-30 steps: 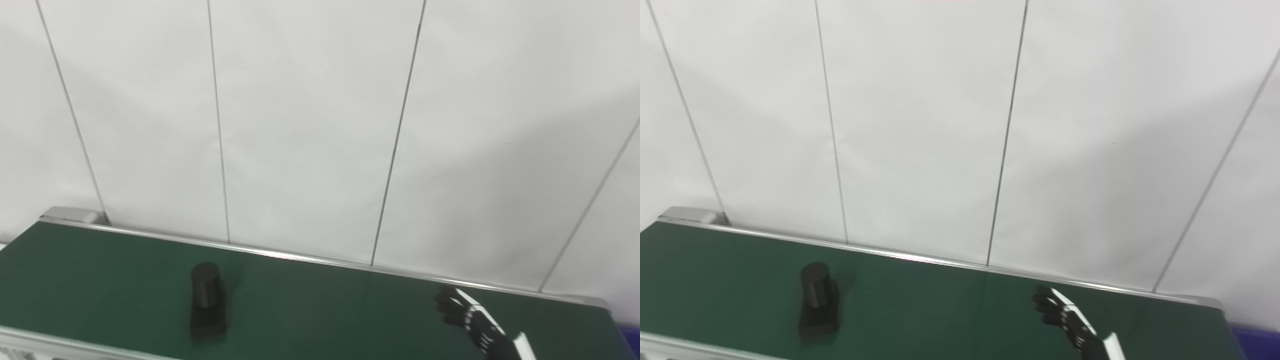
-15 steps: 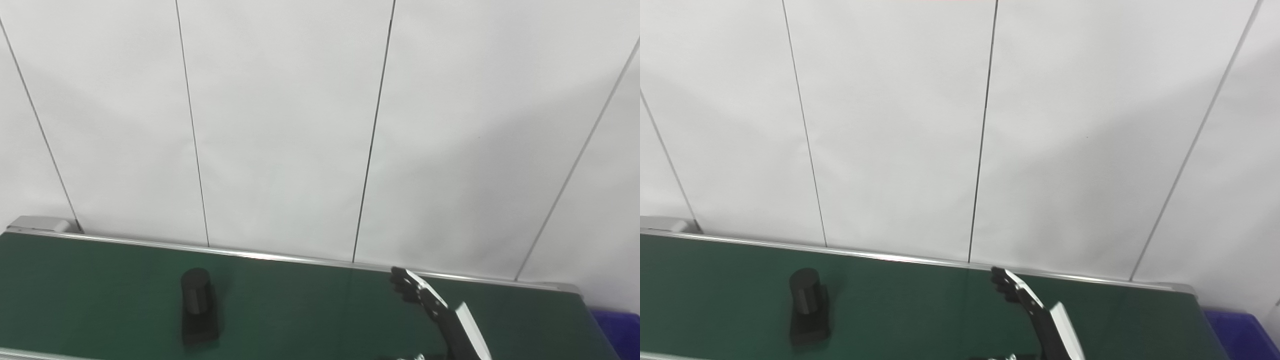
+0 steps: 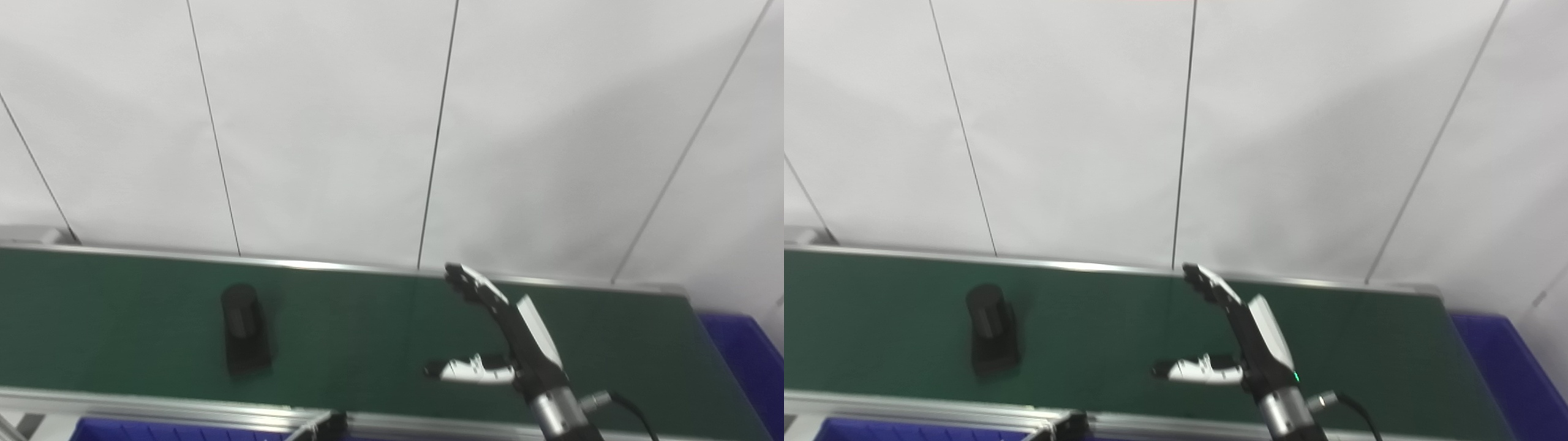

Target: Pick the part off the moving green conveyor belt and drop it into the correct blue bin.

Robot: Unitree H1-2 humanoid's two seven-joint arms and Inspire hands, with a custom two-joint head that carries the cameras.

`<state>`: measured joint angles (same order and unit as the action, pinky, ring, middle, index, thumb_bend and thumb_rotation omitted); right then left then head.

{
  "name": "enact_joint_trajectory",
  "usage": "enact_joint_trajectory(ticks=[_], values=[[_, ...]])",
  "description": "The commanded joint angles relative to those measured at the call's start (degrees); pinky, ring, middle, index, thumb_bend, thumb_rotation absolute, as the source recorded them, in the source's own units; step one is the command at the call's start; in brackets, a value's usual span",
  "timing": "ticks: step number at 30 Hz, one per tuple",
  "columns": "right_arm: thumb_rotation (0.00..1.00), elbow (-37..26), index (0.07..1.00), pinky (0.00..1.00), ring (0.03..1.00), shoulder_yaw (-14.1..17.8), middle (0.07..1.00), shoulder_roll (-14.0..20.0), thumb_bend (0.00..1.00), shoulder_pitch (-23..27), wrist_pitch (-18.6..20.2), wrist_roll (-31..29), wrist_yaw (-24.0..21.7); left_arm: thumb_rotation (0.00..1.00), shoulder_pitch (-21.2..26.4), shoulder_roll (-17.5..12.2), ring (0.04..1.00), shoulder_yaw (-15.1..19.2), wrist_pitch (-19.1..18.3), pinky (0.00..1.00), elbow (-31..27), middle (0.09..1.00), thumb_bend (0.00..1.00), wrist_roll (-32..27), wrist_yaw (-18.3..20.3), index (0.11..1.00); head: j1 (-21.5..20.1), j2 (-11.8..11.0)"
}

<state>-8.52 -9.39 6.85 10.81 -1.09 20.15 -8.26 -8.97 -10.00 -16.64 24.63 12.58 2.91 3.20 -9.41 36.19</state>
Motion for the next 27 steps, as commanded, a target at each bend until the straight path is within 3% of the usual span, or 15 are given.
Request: enact_joint_trajectory(ticks=[1, 6, 21, 27], values=[[0.42, -1.99, 0.881, 0.82, 0.839, 0.06, 0.844, 0.07, 0.92, 2.72, 1.47, -0.09, -0.20, 0.50, 0.12, -0.55, 0.827, 0.90, 2.30, 0.80, -1.97, 0.847, 0.97, -1.02, 0.84, 0.857, -0.02, 0.08], [0.43, -1.43, 0.876, 0.81, 0.834, -0.37, 0.839, 0.14, 0.92, 4.11, 1.63, 0.58, -0.28, 0.44, -0.22, -0.76, 0.807, 2.43, 2.30, 0.78, -3.20, 0.830, 0.93, -2.14, 2.47, 0.842, -1.26, 1.90], [0.43, -0.31, 0.876, 0.83, 0.843, -1.87, 0.836, -0.01, 0.91, 6.42, 3.46, 2.32, -0.40, 0.41, -1.08, 0.29, 0.798, 6.34, 2.30, 0.77, -4.13, 0.828, 0.97, -3.95, 7.97, 0.834, -1.35, 1.47], [0.43, 0.42, 0.879, 0.82, 0.843, -2.21, 0.842, -0.21, 0.92, 7.24, 3.91, 2.44, -0.47, 0.45, -2.22, -0.08, 0.790, 6.51, 2.28, 0.75, -6.25, 0.816, 0.98, -1.37, 6.85, 0.823, -1.65, 1.22]])
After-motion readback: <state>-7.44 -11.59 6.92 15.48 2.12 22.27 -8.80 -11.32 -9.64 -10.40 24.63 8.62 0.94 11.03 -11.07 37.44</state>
